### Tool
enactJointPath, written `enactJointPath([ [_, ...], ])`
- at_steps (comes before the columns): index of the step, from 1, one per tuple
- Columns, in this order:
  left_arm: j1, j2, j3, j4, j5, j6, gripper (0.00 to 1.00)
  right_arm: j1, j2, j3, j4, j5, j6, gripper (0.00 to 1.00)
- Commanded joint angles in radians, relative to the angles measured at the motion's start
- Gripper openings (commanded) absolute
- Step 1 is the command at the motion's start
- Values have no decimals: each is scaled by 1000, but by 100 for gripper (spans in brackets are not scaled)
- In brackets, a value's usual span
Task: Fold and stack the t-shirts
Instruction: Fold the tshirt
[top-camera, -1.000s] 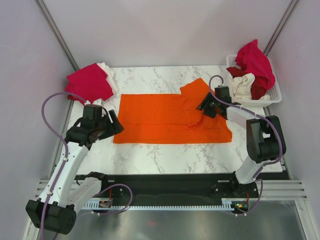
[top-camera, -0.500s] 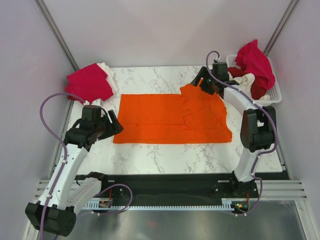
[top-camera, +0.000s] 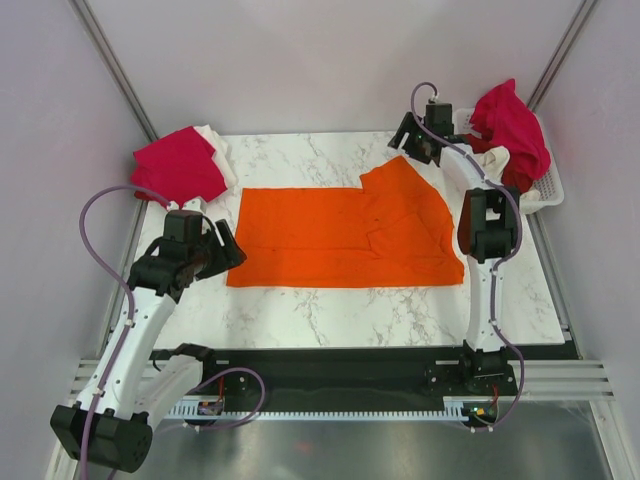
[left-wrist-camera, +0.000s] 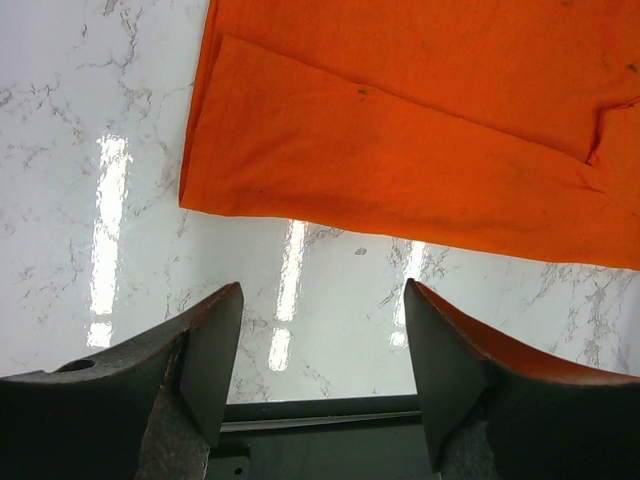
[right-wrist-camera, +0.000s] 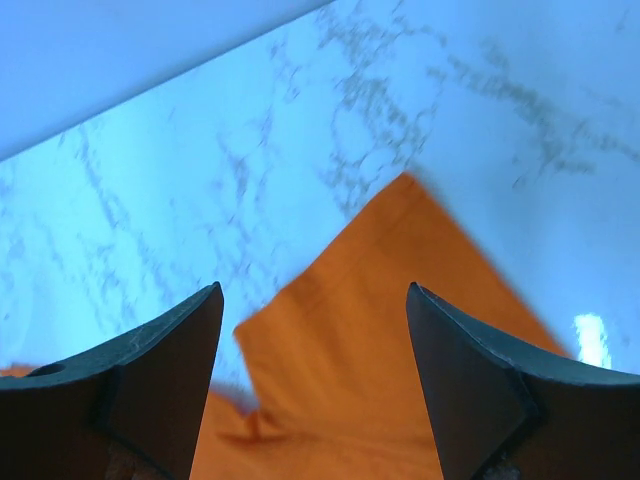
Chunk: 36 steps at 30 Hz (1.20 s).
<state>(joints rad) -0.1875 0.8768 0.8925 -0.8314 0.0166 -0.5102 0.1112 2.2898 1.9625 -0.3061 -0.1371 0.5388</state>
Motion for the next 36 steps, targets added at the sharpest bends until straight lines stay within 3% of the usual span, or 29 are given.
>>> enactJointPath([
  [1, 0, -4, -7, 11, -14, 24, 72, -18, 141, 186, -70, 40, -57, 82],
  [9, 0, 13, -6, 9, -14, 25, 72, -18, 312, 410, -88, 131, -99, 80],
  [18, -1, 40, -4, 9, -14, 25, 72, -8, 367, 389, -77, 87, -25, 75],
  [20, 0, 53, -4, 9, -14, 25, 72, -8, 362, 375, -61, 65, -7, 65],
  [27, 0, 172, 29, 20, -59, 42, 72, -8, 332, 288, -16, 60, 18, 43],
  [28, 0, 218, 49, 29, -81, 27, 72, -7, 333, 291, -14, 57, 13, 33],
  [30, 2, 269, 97, 66, -90, 13, 73, -8, 341, 294, -8, 41, 9, 24],
  [31, 2, 331, 118, 80, -96, -7, 73, -8, 344, 292, -5, 34, 6, 13],
  [33, 2, 401, 198, 122, -109, -33, 73, -8, 353, 292, -1, 16, 7, 4],
  [36, 2, 543, 272, 175, -116, -68, 73, -8, 355, 285, 7, -10, 9, 0],
])
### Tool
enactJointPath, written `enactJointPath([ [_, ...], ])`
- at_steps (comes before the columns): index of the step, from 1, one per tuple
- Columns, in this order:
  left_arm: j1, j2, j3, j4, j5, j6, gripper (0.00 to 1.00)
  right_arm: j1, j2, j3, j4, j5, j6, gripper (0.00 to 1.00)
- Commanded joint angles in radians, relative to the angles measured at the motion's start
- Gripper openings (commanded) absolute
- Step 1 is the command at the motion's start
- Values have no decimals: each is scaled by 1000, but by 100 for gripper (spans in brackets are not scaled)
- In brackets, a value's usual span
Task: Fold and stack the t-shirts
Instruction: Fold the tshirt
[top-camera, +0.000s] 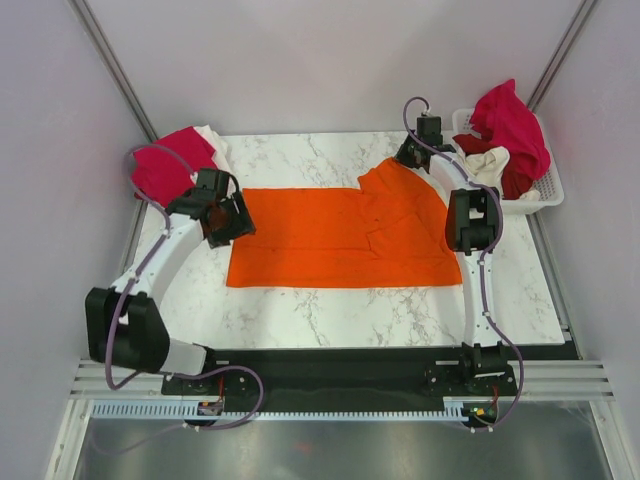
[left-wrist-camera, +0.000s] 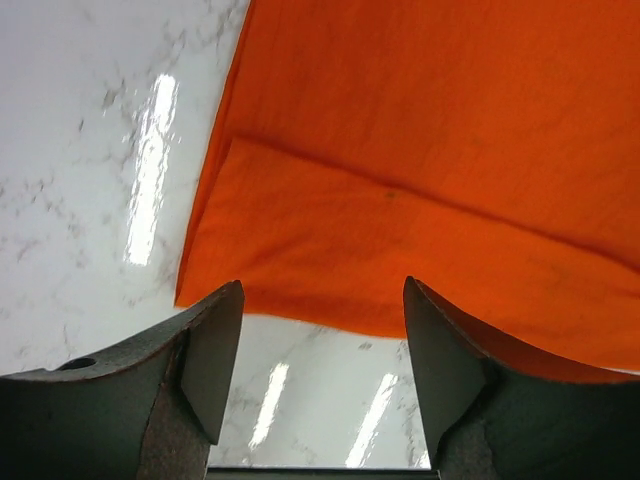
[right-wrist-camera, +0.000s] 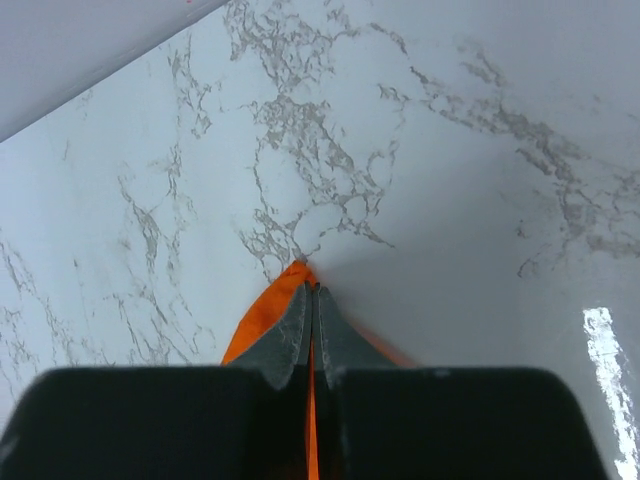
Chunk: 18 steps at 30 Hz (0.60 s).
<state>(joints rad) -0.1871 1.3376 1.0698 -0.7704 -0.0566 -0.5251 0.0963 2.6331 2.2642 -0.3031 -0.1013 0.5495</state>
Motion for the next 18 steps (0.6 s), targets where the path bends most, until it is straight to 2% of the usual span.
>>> enactJointPath([
  [1, 3, 119, 148, 135, -45, -64, 73, 8, 4, -26, 19, -57, 0, 0],
  [5, 9, 344, 320, 157, -5, -79, 69, 6, -48, -113, 67, -54, -8, 0],
  [9, 20, 522, 523, 158, -57, -20, 67, 5, -102, -172, 104, -41, -16, 0],
  [11, 31, 599, 570, 158, -90, 2, 66, 3, -105, -180, 111, -54, -11, 0],
  [18, 52, 768, 748, 158, -153, 69, 63, -4, -114, -221, 145, -89, 9, 0],
])
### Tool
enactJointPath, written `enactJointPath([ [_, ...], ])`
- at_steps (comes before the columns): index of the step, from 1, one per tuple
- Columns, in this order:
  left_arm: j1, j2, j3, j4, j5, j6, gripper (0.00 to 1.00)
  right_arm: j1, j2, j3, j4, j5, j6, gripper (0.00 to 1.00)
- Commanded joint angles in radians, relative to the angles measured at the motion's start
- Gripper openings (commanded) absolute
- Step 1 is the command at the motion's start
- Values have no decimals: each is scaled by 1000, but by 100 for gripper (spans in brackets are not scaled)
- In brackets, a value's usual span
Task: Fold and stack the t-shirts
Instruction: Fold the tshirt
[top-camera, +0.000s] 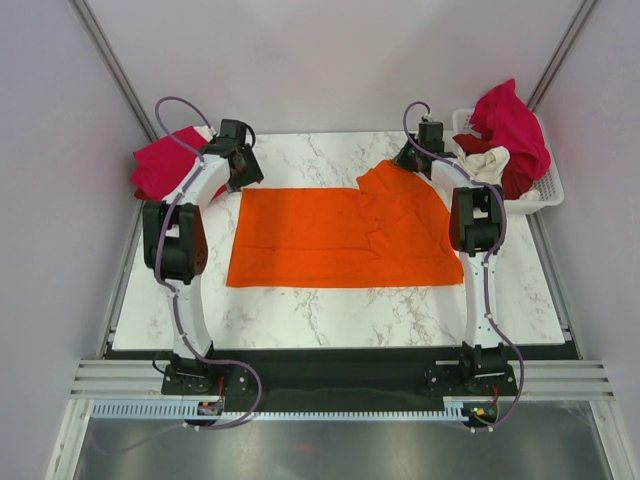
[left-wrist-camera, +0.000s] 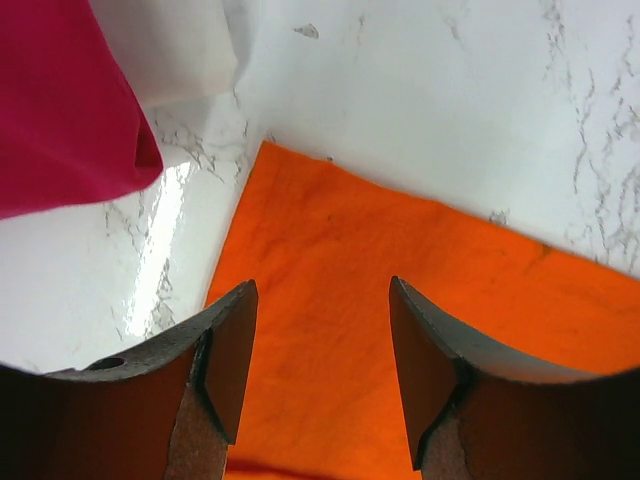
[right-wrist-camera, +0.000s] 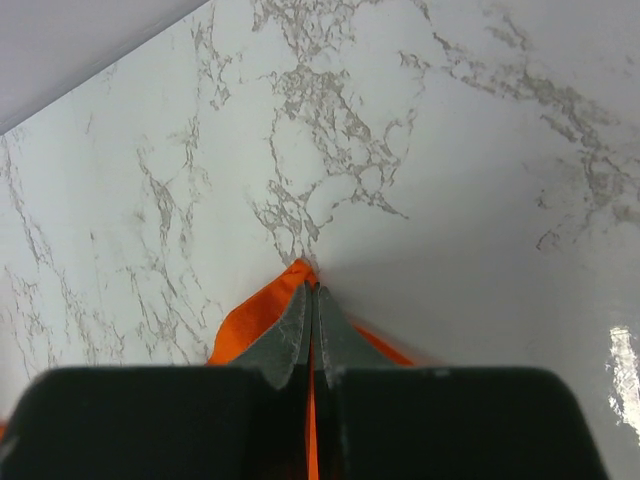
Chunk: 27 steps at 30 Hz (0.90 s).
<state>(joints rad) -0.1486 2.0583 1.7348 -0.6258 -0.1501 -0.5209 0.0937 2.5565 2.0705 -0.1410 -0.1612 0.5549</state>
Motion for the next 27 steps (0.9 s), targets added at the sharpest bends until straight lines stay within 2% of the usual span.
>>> enactJointPath([
  [1, 17, 62, 98, 12, -60, 70, 63, -3, -41, -33, -14, -31, 5, 0],
  [14, 29, 232, 239, 8, -75, 117, 64, -25, -58, -87, 37, -69, 34, 0],
  [25, 37, 298, 261, -8, -86, 114, 64, -37, -55, -101, 54, -95, 50, 0],
  [26, 37, 301, 266, -9, -82, 116, 64, -37, -55, -102, 57, -98, 50, 0],
  [27, 40, 307, 270, -8, -74, 117, 59, -37, -53, -102, 57, -100, 51, 0],
])
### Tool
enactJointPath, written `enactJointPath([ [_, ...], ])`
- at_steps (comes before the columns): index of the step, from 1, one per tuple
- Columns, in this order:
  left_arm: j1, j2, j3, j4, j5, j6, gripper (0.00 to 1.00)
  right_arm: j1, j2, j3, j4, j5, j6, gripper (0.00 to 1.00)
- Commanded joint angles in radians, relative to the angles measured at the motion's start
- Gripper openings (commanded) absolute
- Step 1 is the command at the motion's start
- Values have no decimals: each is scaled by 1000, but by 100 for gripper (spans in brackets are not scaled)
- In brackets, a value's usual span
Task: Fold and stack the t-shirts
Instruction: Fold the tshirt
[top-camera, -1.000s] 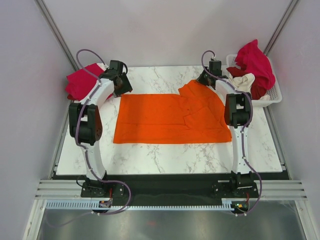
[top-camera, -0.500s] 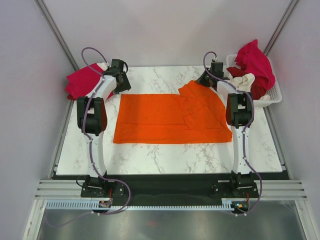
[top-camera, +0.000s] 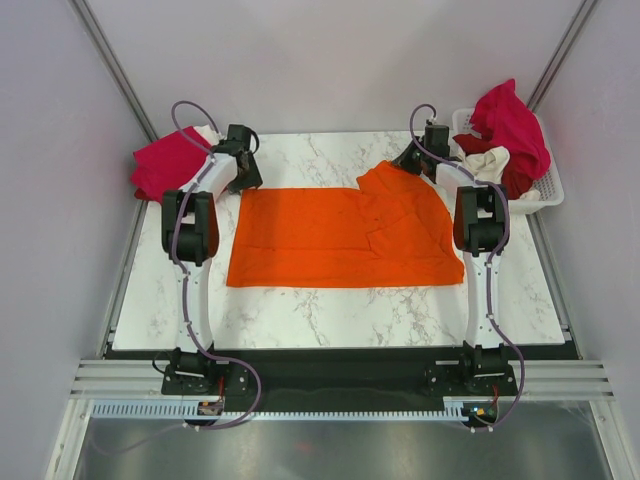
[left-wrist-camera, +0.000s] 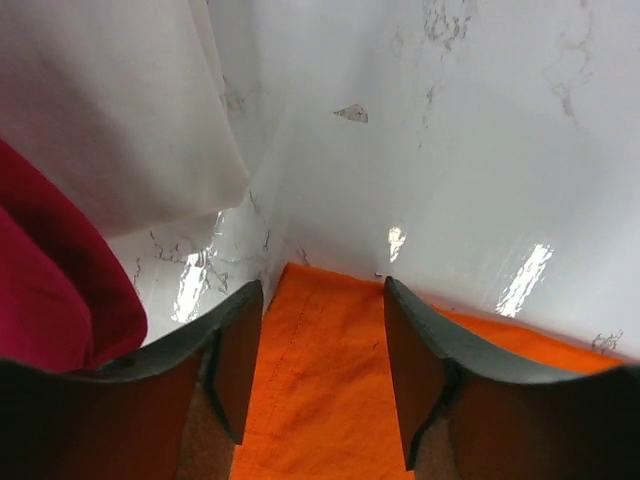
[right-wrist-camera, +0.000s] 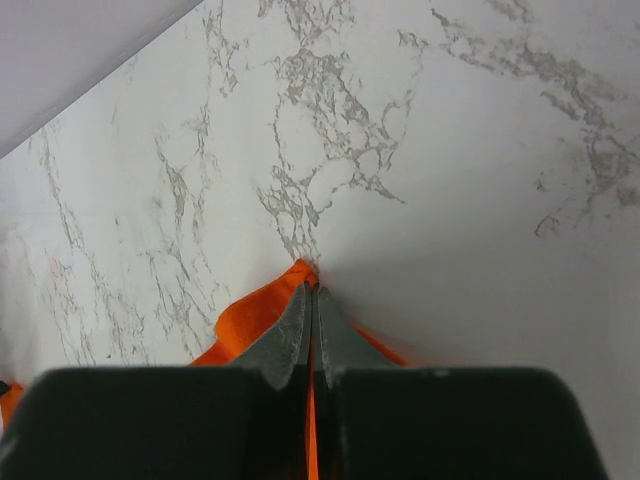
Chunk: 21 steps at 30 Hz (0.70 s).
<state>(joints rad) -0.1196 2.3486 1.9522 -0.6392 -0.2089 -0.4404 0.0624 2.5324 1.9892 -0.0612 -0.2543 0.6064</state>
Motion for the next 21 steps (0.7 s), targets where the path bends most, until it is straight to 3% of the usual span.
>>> enactJointPath([
  [1, 9, 20, 60, 4, -9, 37, 56, -6, -30, -21, -22, -8, 1, 0],
  [5, 12, 29, 77, 1, 2, 37, 43, -9, -27, -21, -17, -16, 1, 0],
  [7, 14, 38, 91, 1, 11, 40, 30, -9, -29, -26, -15, -20, 4, 0],
  [15, 12, 43, 99, -5, 32, 46, 17, -15, -26, -33, 0, -33, 9, 0],
  [16, 12, 44, 99, -5, 37, 48, 3, -16, -26, -33, 0, -36, 12, 0],
  [21, 12, 41, 99, -5, 45, 54, 2, -18, -27, -36, 6, -40, 15, 0],
])
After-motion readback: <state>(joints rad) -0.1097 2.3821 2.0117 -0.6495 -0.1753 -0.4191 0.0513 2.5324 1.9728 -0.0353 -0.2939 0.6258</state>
